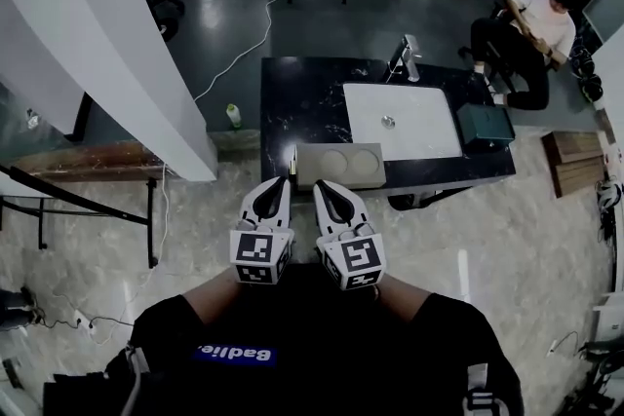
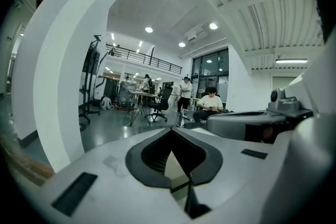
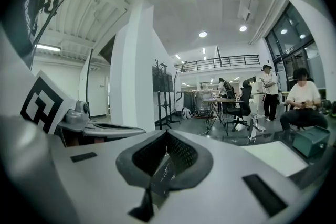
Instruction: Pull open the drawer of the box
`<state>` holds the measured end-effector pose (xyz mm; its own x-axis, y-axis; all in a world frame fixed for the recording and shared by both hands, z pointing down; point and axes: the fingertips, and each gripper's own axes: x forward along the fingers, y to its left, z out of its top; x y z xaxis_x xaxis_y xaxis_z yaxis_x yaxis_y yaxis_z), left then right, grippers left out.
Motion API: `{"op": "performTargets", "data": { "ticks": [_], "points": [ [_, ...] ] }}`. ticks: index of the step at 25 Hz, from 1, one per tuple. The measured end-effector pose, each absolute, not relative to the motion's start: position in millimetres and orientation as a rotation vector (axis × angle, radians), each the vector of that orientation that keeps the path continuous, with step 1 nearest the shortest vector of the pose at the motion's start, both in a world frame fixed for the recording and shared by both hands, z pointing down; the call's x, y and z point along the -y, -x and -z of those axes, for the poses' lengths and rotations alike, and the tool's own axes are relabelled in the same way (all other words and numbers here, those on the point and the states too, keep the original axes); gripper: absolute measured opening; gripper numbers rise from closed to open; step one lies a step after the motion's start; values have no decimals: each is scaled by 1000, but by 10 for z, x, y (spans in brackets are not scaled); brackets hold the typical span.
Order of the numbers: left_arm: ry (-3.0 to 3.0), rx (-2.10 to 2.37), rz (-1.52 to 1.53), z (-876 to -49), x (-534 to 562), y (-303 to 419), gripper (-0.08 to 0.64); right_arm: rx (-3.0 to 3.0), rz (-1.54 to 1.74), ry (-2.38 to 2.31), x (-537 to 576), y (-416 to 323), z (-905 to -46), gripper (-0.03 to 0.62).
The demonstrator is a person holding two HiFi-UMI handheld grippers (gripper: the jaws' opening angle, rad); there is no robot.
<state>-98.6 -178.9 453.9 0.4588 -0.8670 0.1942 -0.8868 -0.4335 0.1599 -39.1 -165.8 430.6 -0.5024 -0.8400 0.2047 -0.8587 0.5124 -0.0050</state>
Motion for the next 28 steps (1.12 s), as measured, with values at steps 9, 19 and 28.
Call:
{"op": "performTargets", "data": {
  "ticks": [9,19,28],
  "points": [
    [-2471,1414,-209,-4691,1925,797,0,2601,-173,-1419,1818,312,-4251,0],
    [-2342,1413,-184,-4879,2036,810,23,2626,-185,-1379,1886,206,-4274,0],
    [-2148,1310,-78,-5192,2162,842,24,2617,-192,-1361,1967,129,-4309,0]
  ]
}}
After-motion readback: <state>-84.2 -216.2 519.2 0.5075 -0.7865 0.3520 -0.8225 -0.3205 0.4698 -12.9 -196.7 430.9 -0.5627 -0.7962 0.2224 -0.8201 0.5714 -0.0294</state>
